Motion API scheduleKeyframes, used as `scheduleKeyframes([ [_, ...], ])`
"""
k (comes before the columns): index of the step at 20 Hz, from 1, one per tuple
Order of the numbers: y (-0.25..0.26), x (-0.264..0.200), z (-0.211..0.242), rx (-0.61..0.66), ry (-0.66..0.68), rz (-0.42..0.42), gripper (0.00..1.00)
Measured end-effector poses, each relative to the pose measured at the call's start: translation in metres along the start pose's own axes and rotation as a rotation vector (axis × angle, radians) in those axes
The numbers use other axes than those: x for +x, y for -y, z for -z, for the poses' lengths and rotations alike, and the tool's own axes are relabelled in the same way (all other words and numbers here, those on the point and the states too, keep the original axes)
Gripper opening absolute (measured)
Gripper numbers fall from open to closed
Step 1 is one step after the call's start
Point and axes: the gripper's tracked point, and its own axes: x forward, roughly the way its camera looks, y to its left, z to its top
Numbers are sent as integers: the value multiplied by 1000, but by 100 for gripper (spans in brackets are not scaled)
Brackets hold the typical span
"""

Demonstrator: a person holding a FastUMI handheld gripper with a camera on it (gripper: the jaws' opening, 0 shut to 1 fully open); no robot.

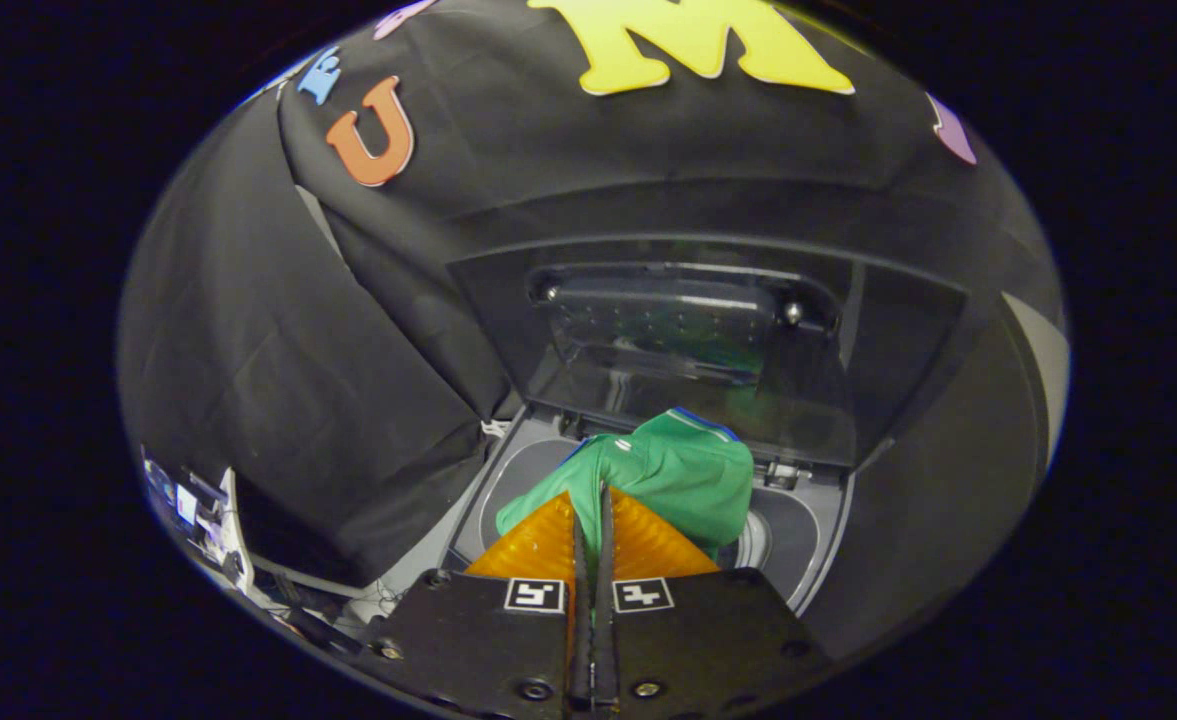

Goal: Put the clothes into the washing machine and then close the washing machine lid.

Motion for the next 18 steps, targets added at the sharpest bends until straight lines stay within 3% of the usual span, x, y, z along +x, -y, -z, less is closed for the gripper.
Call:
scheduleKeyframes([
  [10, 18, 65, 49, 96, -99, 84, 5],
  [18, 21, 78, 64, 117, -121, 112, 5],
])
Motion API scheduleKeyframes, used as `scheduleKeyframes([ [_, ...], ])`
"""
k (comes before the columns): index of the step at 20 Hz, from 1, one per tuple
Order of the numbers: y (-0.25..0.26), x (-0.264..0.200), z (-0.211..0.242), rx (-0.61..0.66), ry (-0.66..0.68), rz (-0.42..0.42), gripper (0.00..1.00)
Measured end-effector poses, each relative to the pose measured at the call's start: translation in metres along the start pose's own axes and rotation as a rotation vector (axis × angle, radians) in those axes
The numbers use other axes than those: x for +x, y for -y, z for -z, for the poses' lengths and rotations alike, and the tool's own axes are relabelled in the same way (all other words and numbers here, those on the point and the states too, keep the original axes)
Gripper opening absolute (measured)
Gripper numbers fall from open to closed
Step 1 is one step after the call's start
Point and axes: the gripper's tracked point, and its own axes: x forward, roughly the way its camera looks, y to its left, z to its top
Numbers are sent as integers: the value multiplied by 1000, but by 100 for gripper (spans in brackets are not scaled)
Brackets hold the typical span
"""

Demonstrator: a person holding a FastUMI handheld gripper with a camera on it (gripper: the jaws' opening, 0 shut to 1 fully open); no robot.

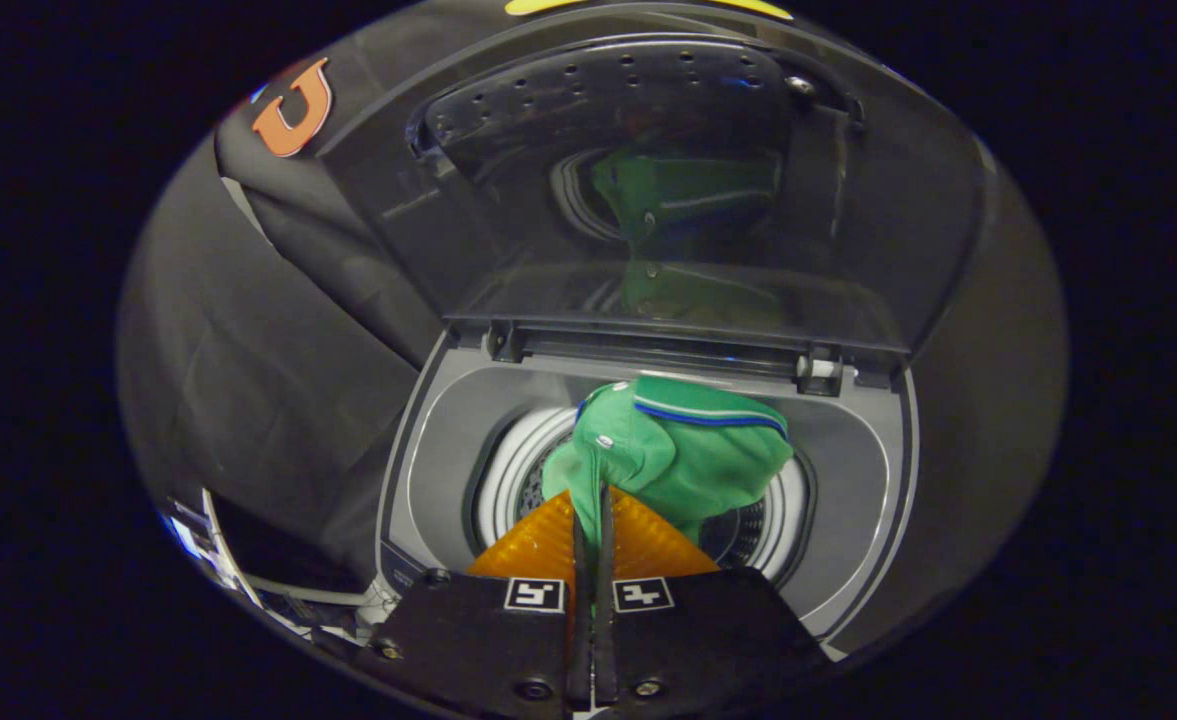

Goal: Put the clothes into the washing machine and then close the washing machine lid.

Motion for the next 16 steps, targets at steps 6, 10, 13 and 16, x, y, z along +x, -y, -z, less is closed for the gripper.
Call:
scheduleKeyframes([
  [6, 15, -3, 5, -64, -31, 69, 100],
  [10, 3, -18, -4, -151, 23, 43, 100],
  [13, -11, -41, -19, -182, 93, 12, 100],
  [16, -35, -76, -43, -191, 179, -56, 100],
])
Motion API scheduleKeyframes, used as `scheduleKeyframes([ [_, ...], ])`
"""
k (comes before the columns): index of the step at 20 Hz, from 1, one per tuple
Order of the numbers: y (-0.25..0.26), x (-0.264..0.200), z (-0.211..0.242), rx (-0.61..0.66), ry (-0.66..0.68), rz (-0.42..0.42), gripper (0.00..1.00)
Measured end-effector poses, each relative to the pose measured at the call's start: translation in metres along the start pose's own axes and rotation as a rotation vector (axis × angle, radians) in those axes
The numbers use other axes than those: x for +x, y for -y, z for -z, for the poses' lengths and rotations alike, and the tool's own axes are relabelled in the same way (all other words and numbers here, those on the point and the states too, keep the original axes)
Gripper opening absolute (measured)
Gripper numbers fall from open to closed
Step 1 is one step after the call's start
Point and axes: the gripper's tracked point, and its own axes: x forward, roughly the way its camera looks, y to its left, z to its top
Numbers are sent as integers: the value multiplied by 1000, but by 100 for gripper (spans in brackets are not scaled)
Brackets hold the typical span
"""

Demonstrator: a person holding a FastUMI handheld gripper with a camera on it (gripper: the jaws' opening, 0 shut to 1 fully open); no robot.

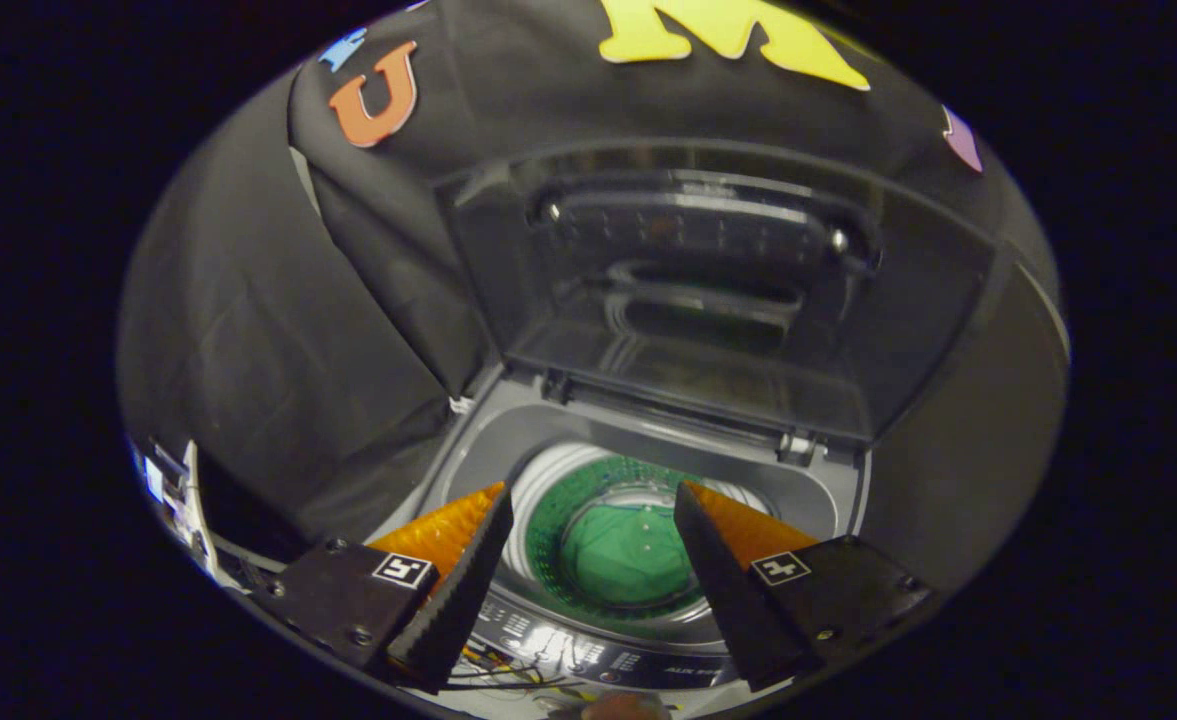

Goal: Put the clothes into the washing machine and then close the washing machine lid.

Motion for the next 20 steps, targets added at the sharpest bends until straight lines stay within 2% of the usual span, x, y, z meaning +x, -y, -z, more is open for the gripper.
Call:
scheduleKeyframes([
  [7, -32, -89, -104, -39, 255, -82, 100],
  [11, -34, -131, -165, -42, 386, -81, 100],
  [14, -21, -132, -200, -37, 417, -29, 100],
  [20, 28, -48, -206, 87, 310, 89, 100],
])
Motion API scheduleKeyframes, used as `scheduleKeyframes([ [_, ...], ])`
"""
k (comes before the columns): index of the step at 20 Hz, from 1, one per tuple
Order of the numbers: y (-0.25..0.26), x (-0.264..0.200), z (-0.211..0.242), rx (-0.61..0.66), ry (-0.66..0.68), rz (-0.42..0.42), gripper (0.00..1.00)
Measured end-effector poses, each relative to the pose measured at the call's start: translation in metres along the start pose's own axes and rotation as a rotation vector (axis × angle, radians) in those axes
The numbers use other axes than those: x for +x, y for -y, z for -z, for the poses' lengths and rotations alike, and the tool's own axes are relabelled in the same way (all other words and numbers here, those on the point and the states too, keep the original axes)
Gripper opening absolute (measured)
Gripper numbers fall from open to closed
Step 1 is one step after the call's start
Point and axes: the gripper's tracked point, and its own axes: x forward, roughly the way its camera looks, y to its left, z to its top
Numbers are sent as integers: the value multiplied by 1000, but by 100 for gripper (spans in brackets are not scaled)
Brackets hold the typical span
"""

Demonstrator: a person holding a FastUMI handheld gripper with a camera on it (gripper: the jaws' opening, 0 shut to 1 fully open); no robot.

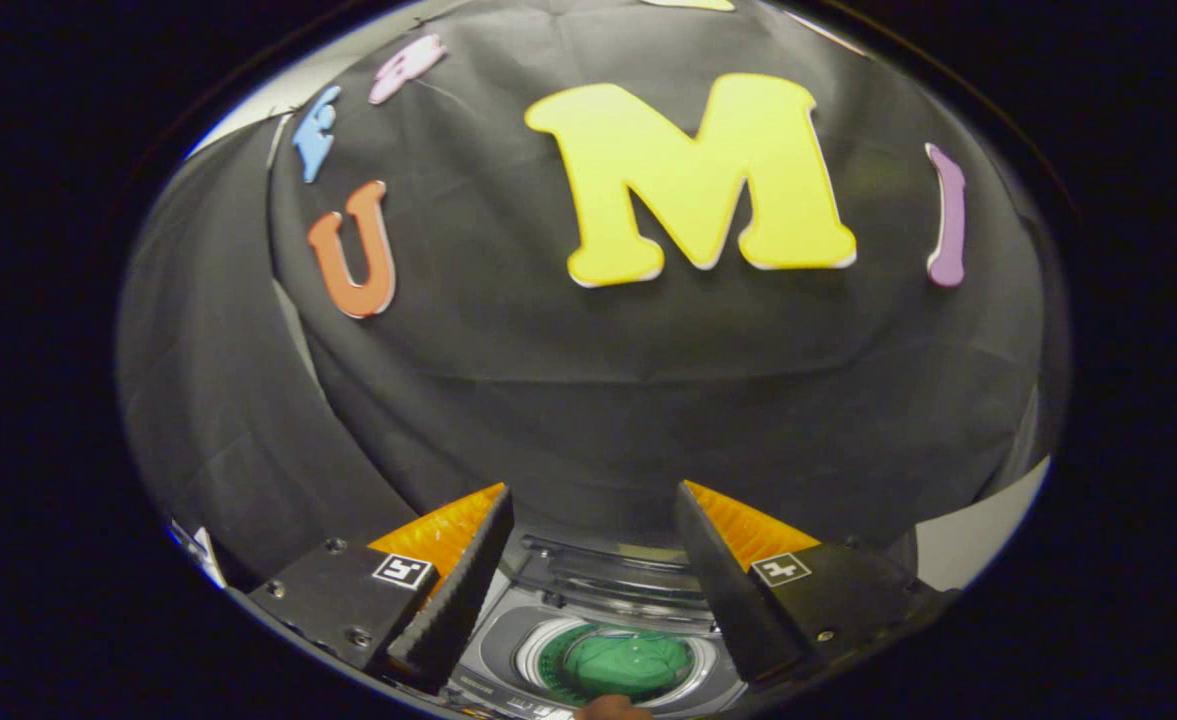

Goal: Put the clothes into the washing machine and then close the washing machine lid.

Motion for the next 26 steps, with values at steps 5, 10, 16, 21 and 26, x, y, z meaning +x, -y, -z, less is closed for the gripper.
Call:
scheduleKeyframes([
  [5, 26, 50, 8, 8, -43, 86, 100],
  [10, 30, 77, 9, -28, -55, 119, 100],
  [16, 34, 87, 15, -51, -58, 138, 100],
  [21, 41, 91, 32, -21, -82, 139, 100],
  [26, 42, 92, 33, -16, -83, 130, 100],
])
